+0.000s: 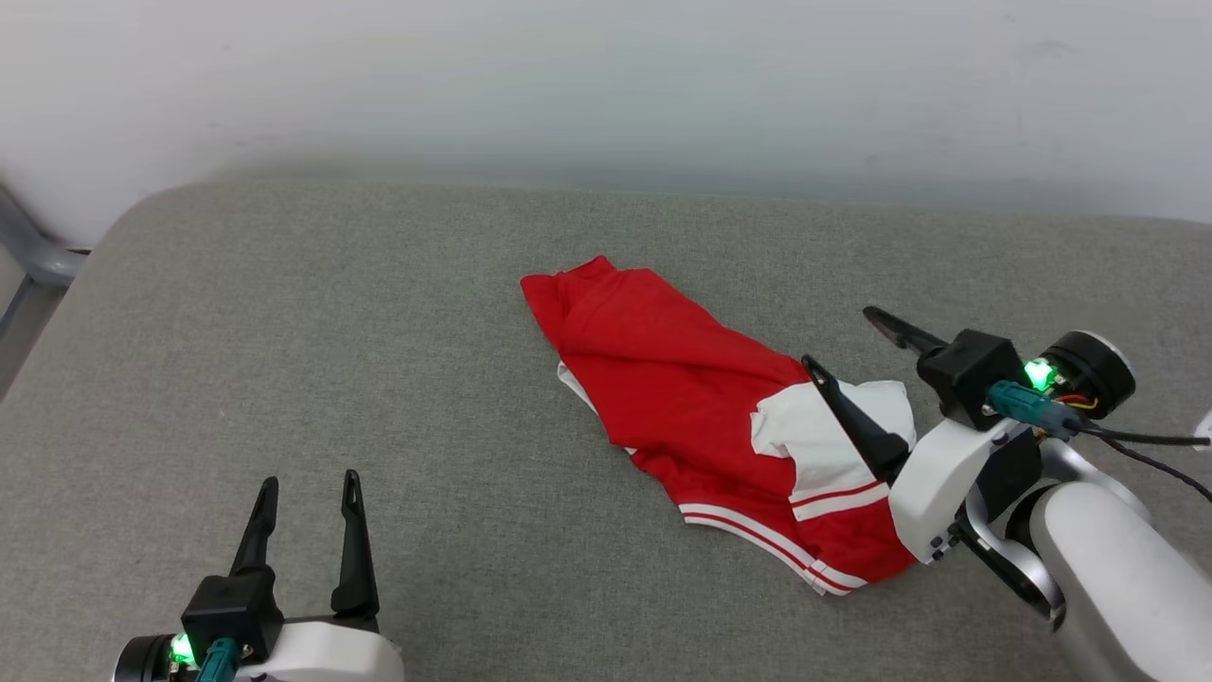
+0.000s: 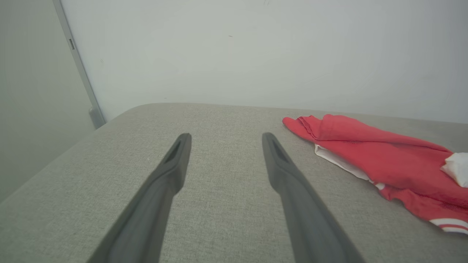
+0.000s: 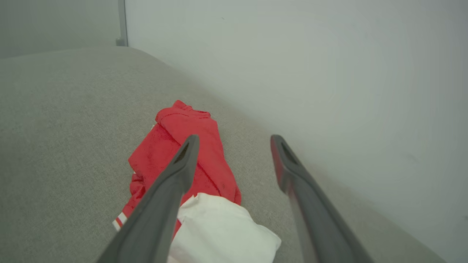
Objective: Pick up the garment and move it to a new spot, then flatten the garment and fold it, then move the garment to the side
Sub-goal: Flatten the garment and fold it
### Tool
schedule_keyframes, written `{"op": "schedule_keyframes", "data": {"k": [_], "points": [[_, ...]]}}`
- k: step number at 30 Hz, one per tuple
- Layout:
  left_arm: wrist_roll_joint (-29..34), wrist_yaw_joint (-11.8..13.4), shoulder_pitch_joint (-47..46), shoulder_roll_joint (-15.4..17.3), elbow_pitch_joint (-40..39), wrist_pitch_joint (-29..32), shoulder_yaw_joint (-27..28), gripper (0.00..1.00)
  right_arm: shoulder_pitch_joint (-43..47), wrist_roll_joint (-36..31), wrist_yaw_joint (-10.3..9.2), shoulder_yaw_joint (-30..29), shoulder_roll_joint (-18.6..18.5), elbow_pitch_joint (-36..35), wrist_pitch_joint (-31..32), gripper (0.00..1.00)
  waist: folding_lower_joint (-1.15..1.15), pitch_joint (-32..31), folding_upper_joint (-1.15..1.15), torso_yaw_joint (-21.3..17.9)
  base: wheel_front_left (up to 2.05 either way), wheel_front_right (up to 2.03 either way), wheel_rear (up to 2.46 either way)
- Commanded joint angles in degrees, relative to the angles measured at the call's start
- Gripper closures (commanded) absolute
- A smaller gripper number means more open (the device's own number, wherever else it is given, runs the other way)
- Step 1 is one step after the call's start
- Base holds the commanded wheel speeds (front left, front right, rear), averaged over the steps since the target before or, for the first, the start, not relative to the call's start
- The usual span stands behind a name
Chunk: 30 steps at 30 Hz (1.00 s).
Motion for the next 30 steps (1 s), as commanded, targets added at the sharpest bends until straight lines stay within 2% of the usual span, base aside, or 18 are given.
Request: {"op": "schedule_keyframes", "data": {"k": [1, 5, 11, 20, 25, 26, 27, 28, 30], "points": [[0.0, -0.2, -0.8, -0.1, 0.0, -0.2, 0.1, 0.00, -1.6, 1.7, -0.06, 2.3, -1.8, 0.4, 2.4, 0.00, -0.01, 0.8, 0.00, 0.2, 0.00, 0.00, 0.00], [0.0, -0.4, -1.9, -0.2, 0.0, -0.2, 0.0, 0.00, -4.7, 6.2, -0.06, 10.1, -6.7, 1.5, 10.6, 0.00, -0.01, 2.4, 0.00, 0.9, 0.00, 0.00, 0.00], [-0.5, -0.2, -4.1, -0.2, -0.1, -0.2, -0.9, 0.00, -9.3, 11.6, -0.06, 19.5, -11.6, 3.2, 19.9, 0.00, -0.01, 5.7, 0.00, 2.4, 0.00, 0.00, 0.00], [-2.4, 1.2, -7.5, -0.2, 0.2, -0.2, -3.4, 0.00, -13.5, 15.9, -0.04, 31.2, -14.6, 10.3, 26.1, 0.00, -0.01, 11.0, 0.00, 5.3, 0.00, 0.00, 0.00], [-2.8, 1.7, -8.0, -0.2, 0.6, -0.2, -3.6, 0.00, -13.6, 17.7, -0.03, 35.8, -13.6, 14.1, 23.6, 0.00, -0.01, 11.3, 0.00, 5.5, 0.00, 0.00, 0.00], [-2.8, 1.8, -7.8, -0.2, 0.7, -0.2, -3.5, 0.00, -13.9, 18.1, -0.03, 36.3, -13.3, 14.3, 22.3, 0.38, -0.01, 11.2, 0.00, 5.3, 0.00, 0.00, 0.00], [-2.8, 2.0, -7.5, -0.2, 0.8, -0.2, -3.3, 0.00, -14.4, 18.1, -0.03, 36.6, -13.1, 14.4, 21.0, 0.87, -0.01, 10.9, 0.00, 5.1, 0.00, 0.00, 0.00], [-2.8, 2.0, -7.2, -0.2, 0.8, -0.2, -3.2, 0.00, -15.0, 18.2, -0.03, 36.9, -12.9, 14.6, 19.7, 1.00, -0.01, 10.6, 0.00, 4.8, 0.00, 0.00, 0.00], [-2.6, 1.9, -6.5, -0.2, 1.0, -0.2, -3.0, 0.00, -16.4, 18.0, -0.04, 36.8, -12.5, 14.6, 16.8, 1.00, -0.01, 9.7, 0.00, 4.1, 0.00, 0.00, 0.00]]}}
